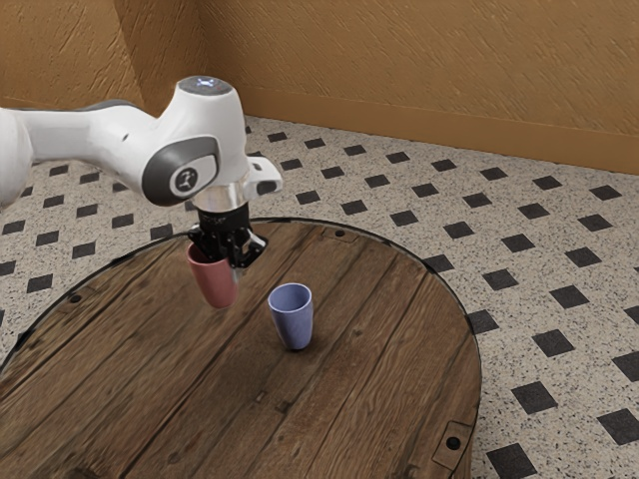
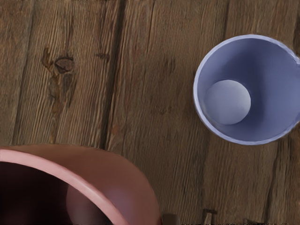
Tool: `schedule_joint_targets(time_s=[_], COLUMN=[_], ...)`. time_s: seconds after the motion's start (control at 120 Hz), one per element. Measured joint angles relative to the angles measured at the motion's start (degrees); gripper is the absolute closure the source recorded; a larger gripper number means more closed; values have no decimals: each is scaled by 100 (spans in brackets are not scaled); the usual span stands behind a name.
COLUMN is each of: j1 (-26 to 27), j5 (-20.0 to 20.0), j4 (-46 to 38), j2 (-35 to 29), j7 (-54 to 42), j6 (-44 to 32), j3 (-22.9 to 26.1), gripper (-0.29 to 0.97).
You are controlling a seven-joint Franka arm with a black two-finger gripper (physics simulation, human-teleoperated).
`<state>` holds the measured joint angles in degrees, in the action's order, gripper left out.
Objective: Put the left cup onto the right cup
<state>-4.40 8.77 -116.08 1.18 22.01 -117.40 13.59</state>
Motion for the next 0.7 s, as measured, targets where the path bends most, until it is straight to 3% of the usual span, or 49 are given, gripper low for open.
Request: schedule_joint_targets(time_s=[0.7], j1=[332], j5=[365], j4=[1168], j2=[926], j7=[13], j6=[263], j3=[108], gripper=[78])
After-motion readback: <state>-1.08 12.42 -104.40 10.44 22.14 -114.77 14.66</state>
